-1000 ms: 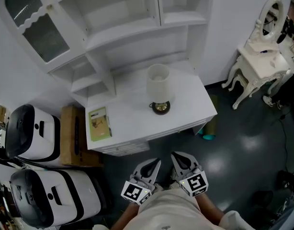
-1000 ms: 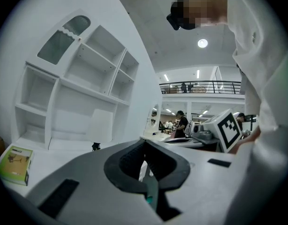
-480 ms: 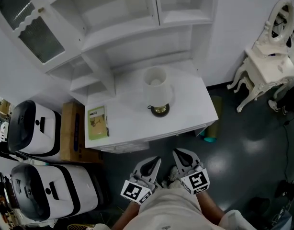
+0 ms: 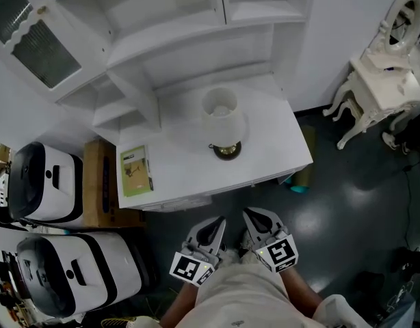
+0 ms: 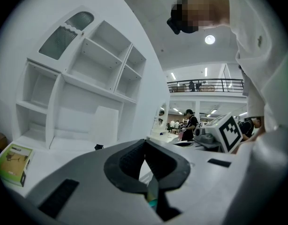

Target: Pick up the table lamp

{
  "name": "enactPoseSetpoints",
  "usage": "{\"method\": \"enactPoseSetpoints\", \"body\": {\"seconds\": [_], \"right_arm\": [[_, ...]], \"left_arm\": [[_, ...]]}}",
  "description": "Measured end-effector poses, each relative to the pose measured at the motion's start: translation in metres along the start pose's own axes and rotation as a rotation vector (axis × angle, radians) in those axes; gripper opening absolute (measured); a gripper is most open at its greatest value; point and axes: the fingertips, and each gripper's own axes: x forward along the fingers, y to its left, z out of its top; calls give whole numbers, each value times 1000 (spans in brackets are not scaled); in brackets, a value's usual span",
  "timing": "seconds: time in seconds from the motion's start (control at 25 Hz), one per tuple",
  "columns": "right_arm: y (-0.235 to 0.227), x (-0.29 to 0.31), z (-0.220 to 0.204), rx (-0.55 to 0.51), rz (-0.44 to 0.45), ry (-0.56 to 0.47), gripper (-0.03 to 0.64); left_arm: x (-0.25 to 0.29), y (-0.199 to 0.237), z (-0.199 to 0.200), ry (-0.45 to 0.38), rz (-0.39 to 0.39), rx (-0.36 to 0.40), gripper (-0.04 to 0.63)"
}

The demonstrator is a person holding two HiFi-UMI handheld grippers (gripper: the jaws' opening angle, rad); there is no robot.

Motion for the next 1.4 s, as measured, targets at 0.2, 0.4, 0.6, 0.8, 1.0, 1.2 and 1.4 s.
{"method": "enactPoseSetpoints", "body": {"seconds": [0.2,0.4,0.6,0.8,1.0,1.2,1.4], "right_arm": [[0,13,-1,2,-16,18,12],[1,31,-6,8,-42,21,12],[-1,53,-11,23,-58,50,12],[-5,79,-19,40,-83,50,12],[-7,99,-35,55,-108,57,12],[-12,120,-49,55,-130,68,14],[-18,136,-65,39,-158,51,14]], "left_arm": [[9,13,-3,17,-43,2,11],[15,27,-4,25,-94,9,11],[19,44,-7,34,-127,0,9],[26,67,-16,54,-152,-3,11],[33,84,-27,62,-168,-9,9],[37,100,-35,62,-185,-20,11],[36,116,-48,76,-178,-31,9]]}}
